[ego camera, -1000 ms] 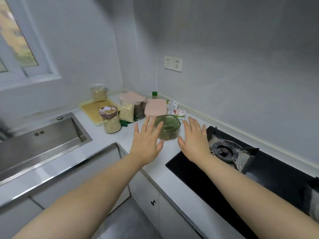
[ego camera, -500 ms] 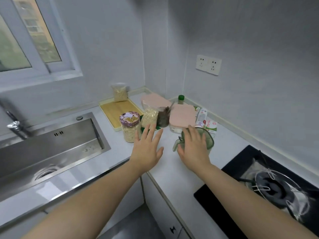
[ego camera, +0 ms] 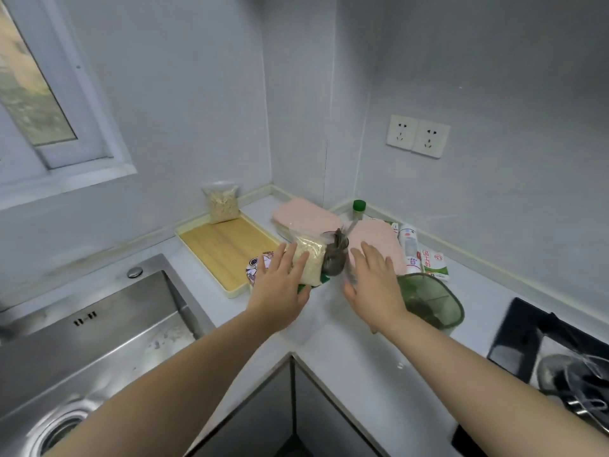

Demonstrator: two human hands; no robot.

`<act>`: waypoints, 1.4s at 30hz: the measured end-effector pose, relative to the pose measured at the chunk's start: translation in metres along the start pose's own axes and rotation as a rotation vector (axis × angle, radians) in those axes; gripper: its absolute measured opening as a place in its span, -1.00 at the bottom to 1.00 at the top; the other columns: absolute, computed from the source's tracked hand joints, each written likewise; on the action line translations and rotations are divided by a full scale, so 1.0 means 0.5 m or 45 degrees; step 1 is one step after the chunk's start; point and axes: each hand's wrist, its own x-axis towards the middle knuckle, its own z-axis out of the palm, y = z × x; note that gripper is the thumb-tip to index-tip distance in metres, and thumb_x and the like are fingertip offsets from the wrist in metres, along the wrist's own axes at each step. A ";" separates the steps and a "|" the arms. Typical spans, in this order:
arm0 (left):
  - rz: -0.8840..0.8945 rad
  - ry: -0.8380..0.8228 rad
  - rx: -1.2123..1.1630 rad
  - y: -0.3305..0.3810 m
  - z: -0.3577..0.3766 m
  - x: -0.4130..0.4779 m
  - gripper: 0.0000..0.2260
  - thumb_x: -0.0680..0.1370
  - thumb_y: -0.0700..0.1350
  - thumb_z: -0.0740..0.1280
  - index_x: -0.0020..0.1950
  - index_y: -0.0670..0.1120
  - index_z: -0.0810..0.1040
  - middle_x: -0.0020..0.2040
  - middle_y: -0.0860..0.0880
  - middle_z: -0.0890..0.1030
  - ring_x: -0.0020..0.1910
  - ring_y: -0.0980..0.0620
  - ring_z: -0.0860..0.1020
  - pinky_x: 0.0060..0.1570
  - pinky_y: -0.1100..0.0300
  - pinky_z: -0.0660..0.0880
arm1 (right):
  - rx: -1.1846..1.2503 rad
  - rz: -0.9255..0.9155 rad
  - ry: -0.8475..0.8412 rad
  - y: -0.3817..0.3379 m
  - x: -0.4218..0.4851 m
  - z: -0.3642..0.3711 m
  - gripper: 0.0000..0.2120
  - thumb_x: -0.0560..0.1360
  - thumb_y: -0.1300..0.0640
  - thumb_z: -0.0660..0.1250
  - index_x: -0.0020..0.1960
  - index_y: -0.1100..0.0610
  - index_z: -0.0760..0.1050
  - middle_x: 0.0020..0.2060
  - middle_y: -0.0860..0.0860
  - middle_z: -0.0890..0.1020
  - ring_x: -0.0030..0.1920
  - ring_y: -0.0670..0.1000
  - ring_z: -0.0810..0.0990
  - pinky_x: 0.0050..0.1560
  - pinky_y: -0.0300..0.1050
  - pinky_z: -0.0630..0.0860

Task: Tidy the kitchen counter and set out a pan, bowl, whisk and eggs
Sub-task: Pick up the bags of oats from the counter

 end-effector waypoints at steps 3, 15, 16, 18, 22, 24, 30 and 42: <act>0.060 -0.054 0.014 -0.046 0.002 0.038 -0.46 0.63 0.10 0.02 0.57 -0.02 -0.05 0.58 -0.06 -0.09 0.55 -0.07 -0.15 0.46 -0.19 -0.09 | 0.007 0.026 -0.012 -0.032 0.042 0.007 -0.38 0.54 0.02 0.18 0.52 0.17 0.07 0.51 0.12 0.10 0.52 0.09 0.02 0.50 0.09 -0.05; 0.057 -0.094 -0.277 -0.132 0.053 0.184 -0.50 0.61 0.06 0.09 0.53 -0.04 0.12 0.53 -0.05 0.17 0.51 -0.02 0.09 0.45 -0.03 0.13 | 0.021 0.088 -0.067 -0.051 0.113 0.049 -0.40 0.50 0.12 0.27 0.48 0.23 0.18 0.46 0.20 0.22 0.47 0.17 0.15 0.47 0.04 0.06; 0.027 -0.099 -0.365 -0.134 0.055 0.203 -0.50 0.61 0.04 0.12 0.52 -0.05 0.13 0.52 -0.05 0.19 0.50 -0.02 0.13 0.45 -0.03 0.15 | 0.034 0.083 -0.077 -0.045 0.124 0.053 -0.41 0.50 0.12 0.27 0.47 0.23 0.19 0.45 0.20 0.23 0.46 0.17 0.16 0.46 0.02 0.07; -0.035 -0.120 -0.501 -0.134 0.057 0.236 -0.49 0.60 0.01 0.18 0.52 -0.08 0.14 0.50 -0.06 0.23 0.48 -0.03 0.18 0.45 -0.03 0.18 | 0.047 0.048 -0.079 -0.040 0.144 0.054 -0.42 0.49 0.13 0.28 0.46 0.23 0.22 0.43 0.19 0.26 0.44 0.16 0.19 0.45 -0.03 0.09; -0.167 -0.176 -0.716 -0.131 0.059 0.295 -0.48 0.60 -0.07 0.23 0.52 -0.14 0.15 0.44 -0.12 0.31 0.42 -0.09 0.27 0.38 0.04 0.25 | 0.092 0.038 -0.040 -0.023 0.190 0.065 -0.46 0.48 0.16 0.30 0.41 0.26 0.30 0.39 0.20 0.33 0.41 0.18 0.26 0.42 -0.05 0.13; -0.212 -0.213 -0.742 -0.135 0.064 0.322 -0.48 0.60 -0.09 0.24 0.51 -0.16 0.16 0.40 -0.15 0.37 0.37 -0.11 0.34 0.32 0.06 0.30 | 0.121 0.035 -0.043 -0.016 0.210 0.069 -0.47 0.49 0.15 0.29 0.43 0.23 0.28 0.42 0.18 0.30 0.43 0.15 0.23 0.42 -0.10 0.10; -0.258 -0.342 -0.697 -0.141 0.069 0.382 -0.58 0.58 -0.13 0.27 0.43 -0.17 0.34 0.34 -0.14 0.46 0.29 -0.10 0.44 0.25 0.09 0.38 | 0.180 -0.016 -0.129 0.007 0.259 0.078 -0.44 0.51 0.14 0.27 0.47 0.18 0.22 0.43 0.11 0.27 0.43 0.07 0.20 0.41 -0.21 0.05; -0.089 -0.223 -0.727 -0.149 0.057 0.393 -0.86 0.56 -0.19 0.27 -0.14 -0.20 0.57 -0.24 0.01 0.54 -0.20 0.03 0.46 -0.29 0.28 0.35 | 0.386 0.103 -0.289 0.023 0.326 0.109 -0.43 0.53 0.13 0.28 0.48 0.18 0.19 0.45 0.10 0.25 0.44 0.06 0.20 0.42 -0.18 0.12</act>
